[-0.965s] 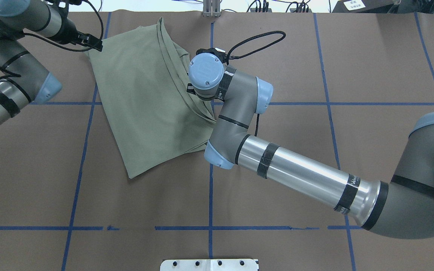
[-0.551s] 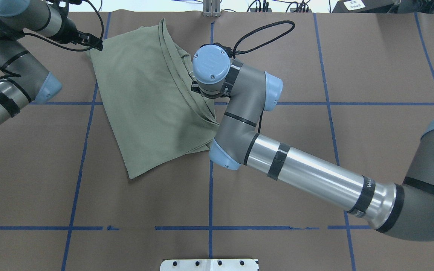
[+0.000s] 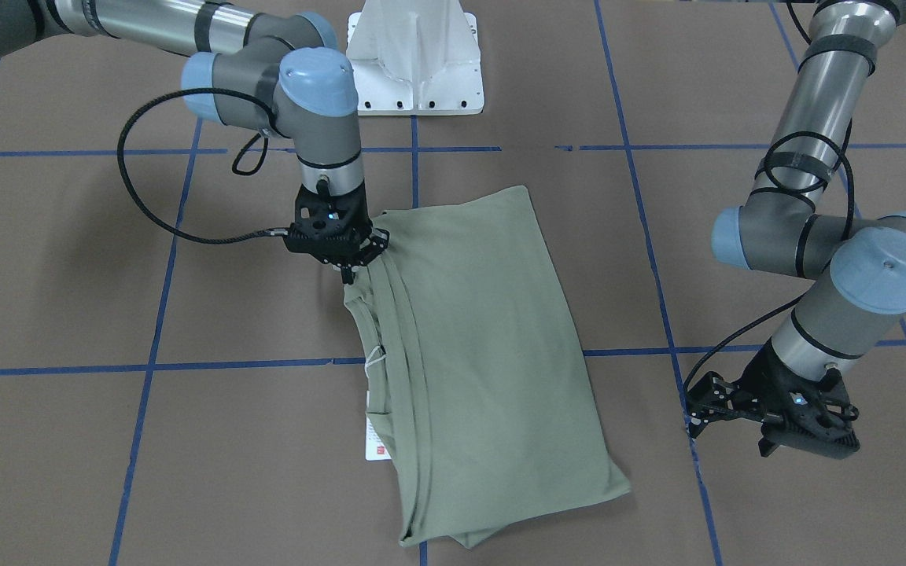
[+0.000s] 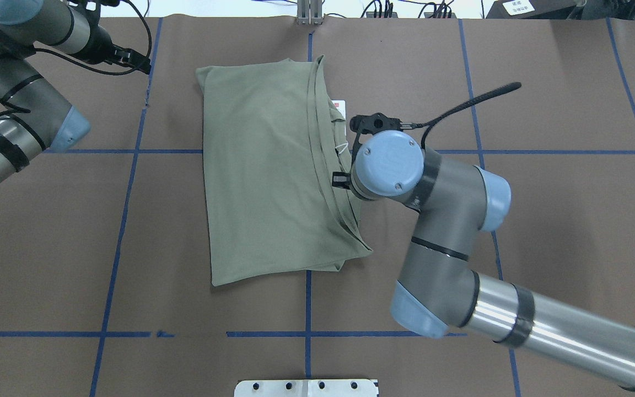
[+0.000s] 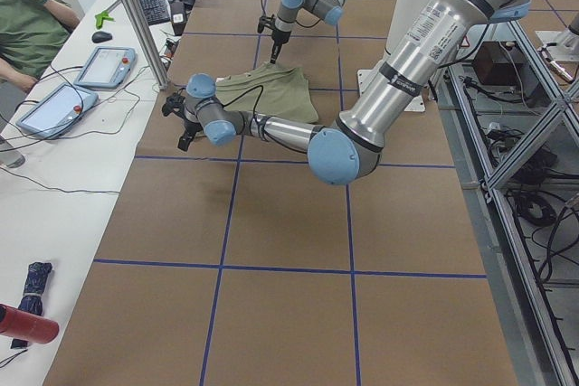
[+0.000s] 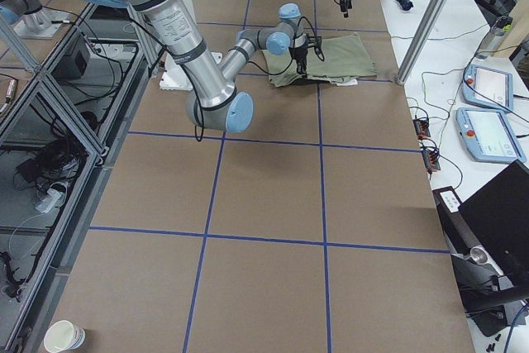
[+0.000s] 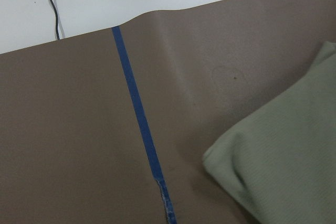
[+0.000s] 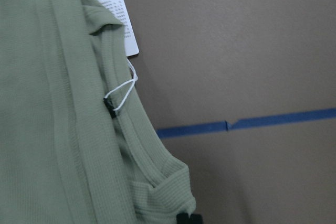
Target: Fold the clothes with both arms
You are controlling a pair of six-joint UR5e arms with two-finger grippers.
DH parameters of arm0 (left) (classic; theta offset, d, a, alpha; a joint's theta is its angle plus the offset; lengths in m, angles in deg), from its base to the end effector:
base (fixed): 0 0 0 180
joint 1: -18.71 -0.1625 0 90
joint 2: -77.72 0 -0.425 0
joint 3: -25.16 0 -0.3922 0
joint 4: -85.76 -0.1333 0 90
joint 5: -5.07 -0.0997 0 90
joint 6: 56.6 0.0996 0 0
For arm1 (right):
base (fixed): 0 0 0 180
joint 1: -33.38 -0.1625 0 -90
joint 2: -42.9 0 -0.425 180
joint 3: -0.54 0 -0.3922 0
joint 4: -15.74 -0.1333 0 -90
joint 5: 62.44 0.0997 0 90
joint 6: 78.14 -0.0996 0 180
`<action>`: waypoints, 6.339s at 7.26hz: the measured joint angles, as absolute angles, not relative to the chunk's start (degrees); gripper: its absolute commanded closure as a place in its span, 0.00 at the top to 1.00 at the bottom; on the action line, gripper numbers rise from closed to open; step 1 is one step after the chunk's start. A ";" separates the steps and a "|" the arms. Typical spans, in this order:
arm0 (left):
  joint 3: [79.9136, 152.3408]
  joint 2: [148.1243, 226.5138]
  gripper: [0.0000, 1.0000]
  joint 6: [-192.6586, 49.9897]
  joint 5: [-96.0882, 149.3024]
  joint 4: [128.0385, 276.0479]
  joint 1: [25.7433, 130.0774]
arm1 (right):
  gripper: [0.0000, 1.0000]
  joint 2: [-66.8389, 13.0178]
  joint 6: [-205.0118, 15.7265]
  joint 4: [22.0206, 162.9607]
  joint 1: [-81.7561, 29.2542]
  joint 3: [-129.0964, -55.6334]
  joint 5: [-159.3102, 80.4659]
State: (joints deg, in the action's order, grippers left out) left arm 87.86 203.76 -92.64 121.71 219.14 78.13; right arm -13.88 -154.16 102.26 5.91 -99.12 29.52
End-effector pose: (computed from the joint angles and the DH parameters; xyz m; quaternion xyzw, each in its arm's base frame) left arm 0.3150 -0.7073 0.4225 0.2436 0.4077 0.0595 0.8780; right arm -0.5266 -0.4202 0.2477 0.1246 -0.3737 0.1013 0.9136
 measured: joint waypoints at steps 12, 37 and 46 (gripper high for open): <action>87.95 203.76 1.00 -92.95 121.71 219.84 77.58 | 0.76 -12.17 -144.49 108.61 12.39 -99.51 33.40; 88.09 203.76 1.00 -93.78 121.79 220.59 76.91 | 0.49 -9.39 -134.40 111.90 7.52 -92.44 30.02; 88.06 203.76 1.00 -93.74 121.79 220.59 76.90 | 0.85 -5.96 -133.01 113.05 1.72 -89.63 30.93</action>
